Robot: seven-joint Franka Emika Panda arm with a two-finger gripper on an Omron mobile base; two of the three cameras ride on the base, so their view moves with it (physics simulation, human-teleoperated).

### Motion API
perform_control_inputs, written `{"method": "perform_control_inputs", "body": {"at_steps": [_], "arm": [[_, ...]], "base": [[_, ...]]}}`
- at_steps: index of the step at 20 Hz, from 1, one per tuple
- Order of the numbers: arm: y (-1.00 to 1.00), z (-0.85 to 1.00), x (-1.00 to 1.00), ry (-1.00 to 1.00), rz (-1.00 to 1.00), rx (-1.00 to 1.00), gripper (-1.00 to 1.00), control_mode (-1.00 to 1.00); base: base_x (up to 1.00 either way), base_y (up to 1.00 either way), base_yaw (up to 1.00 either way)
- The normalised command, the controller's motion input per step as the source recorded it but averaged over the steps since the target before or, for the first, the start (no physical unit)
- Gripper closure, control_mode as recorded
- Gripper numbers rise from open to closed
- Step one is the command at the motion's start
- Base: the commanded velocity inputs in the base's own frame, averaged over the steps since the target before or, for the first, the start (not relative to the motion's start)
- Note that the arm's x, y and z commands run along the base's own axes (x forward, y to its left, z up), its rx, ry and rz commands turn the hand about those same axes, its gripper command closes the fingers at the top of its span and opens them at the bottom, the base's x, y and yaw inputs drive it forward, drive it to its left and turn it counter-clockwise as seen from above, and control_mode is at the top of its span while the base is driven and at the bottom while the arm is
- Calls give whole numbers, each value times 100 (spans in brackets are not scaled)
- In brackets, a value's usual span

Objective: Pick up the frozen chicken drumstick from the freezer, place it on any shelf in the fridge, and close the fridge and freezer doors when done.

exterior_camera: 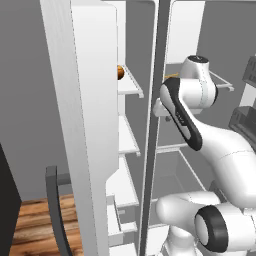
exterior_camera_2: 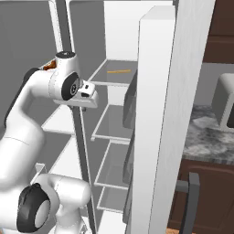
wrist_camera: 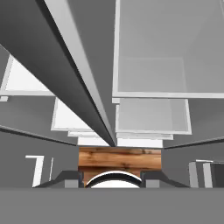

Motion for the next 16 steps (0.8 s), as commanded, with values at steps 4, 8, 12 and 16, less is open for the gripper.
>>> {"method": "perform_control_inputs", "body": {"at_steps": [4,8,12,16], "arm": [[0,0,-15,0,0,0,-100,-100],[0,-1,-51,-3,0,0,-100,-100],[1,-6,-59,-13,0,-5,-100,-100],[1,-8,-54,-19,0,-6,-100,-100]], "base": [[0,0,0],[0,0,0],[0,0,0],[0,0,0]]}}
